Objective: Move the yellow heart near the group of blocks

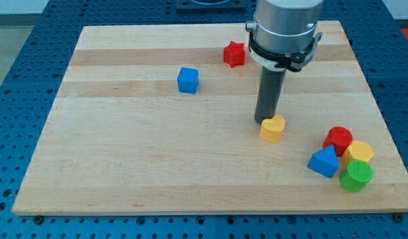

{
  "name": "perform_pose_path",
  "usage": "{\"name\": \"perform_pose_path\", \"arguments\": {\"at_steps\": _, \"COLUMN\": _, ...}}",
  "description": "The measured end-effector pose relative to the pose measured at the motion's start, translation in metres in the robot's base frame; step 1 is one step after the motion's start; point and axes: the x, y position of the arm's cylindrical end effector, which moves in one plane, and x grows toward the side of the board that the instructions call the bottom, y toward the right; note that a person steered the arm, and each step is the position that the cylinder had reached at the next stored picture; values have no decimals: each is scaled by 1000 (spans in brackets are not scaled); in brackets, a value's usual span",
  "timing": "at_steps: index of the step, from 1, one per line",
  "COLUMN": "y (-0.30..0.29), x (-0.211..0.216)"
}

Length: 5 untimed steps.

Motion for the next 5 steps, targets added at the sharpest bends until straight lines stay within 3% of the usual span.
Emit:
{"name": "perform_pose_path", "arguments": {"at_steps": 2, "y": -22, "x": 11}}
{"name": "perform_pose_path", "arguments": {"at_steps": 5, "y": 7, "x": 31}}
